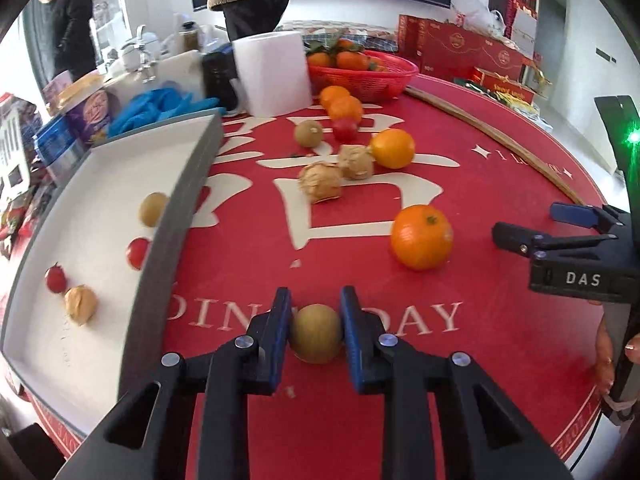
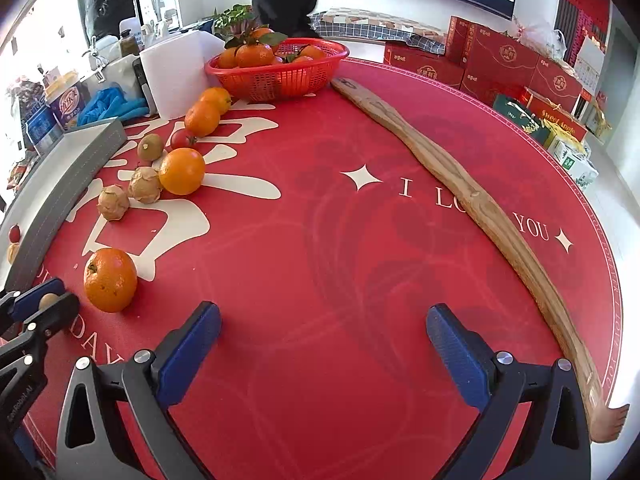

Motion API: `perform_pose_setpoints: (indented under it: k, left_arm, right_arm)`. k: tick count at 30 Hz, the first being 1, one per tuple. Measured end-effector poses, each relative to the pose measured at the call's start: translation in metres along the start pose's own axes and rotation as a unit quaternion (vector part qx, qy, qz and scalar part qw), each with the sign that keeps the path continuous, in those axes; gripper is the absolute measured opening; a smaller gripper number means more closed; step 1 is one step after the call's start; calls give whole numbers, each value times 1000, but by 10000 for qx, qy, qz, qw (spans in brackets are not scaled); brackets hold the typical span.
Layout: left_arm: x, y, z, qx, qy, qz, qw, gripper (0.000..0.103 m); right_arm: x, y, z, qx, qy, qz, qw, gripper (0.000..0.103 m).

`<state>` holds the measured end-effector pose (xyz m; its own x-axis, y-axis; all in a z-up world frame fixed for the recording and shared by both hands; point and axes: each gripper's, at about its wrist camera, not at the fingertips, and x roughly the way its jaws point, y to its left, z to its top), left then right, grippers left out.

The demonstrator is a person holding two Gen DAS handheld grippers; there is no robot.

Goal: Organize fruits
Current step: 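Grasp an orange with the right gripper while the left gripper holds the kiwi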

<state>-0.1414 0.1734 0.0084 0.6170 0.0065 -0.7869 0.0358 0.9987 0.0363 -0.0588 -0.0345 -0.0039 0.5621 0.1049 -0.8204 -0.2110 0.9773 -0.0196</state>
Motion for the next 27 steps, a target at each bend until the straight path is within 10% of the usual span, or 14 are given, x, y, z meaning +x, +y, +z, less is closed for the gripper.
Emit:
perform_pose_setpoints:
  k: [8, 18, 25, 27]
  left_arm:
    - [-7, 20, -9, -237, -49, 152, 9996, 51]
    - [-5, 28, -8, -360, -42, 158, 9992, 56]
    - [9, 27, 6, -410, -84, 114, 9991, 58]
    - [12, 27, 12, -417, -71, 108, 9990, 58]
  right_arm:
    - [-7, 52, -13, -802, -77, 559, 9952, 103]
    - [10, 82, 8, -1077, -118, 807, 9908, 103]
    - [5, 97, 15, -1252, -317, 881, 9877, 40]
    - [4, 93, 14, -1130, -323, 881, 9891, 39]
